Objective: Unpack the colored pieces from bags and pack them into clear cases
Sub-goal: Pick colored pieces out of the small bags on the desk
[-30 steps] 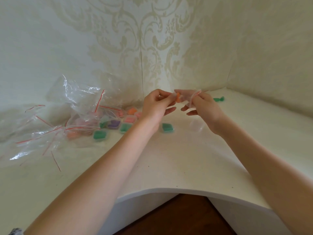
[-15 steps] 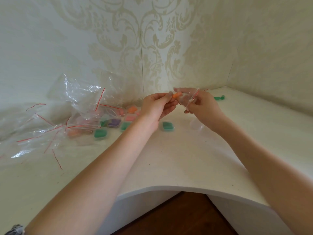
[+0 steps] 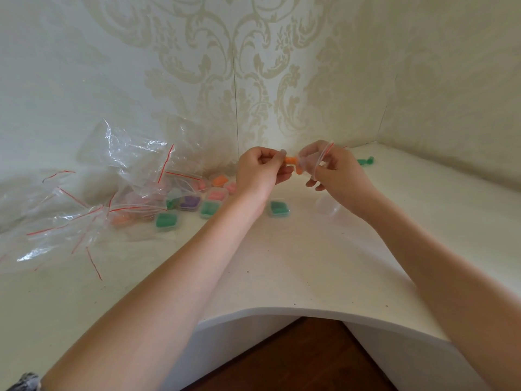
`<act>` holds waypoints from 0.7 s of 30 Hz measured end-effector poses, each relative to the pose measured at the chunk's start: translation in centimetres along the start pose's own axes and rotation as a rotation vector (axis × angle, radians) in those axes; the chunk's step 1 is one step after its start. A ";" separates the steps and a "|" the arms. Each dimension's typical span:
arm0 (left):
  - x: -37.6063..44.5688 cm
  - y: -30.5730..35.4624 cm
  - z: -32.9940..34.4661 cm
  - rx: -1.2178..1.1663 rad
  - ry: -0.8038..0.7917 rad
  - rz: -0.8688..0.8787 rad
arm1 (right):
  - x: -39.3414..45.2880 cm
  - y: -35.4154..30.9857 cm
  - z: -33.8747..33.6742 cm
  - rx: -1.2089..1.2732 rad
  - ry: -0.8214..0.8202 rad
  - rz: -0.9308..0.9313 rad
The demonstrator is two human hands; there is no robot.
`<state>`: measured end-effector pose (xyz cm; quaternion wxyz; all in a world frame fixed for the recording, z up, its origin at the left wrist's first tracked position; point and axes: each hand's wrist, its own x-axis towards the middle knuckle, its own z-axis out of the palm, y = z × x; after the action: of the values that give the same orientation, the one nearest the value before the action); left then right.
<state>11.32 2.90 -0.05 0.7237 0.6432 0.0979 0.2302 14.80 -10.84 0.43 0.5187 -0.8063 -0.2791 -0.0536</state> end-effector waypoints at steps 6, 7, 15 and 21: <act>-0.2 0.0 -0.2 0.225 0.032 0.181 | -0.2 0.0 0.7 -0.056 -0.081 0.065; -0.3 0.0 -0.2 0.299 0.046 0.242 | -0.2 0.0 0.7 -0.052 -0.063 0.076; -0.5 0.4 0.1 0.217 0.075 0.305 | 0.0 -0.2 0.3 -0.049 0.019 0.034; -0.2 0.1 -0.1 0.137 0.143 0.240 | -0.4 -0.9 0.2 -0.074 0.110 -0.136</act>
<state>11.08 2.93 0.03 0.6366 0.6802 0.0871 0.3528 13.99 -10.48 0.92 0.4985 -0.7998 -0.3023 -0.1433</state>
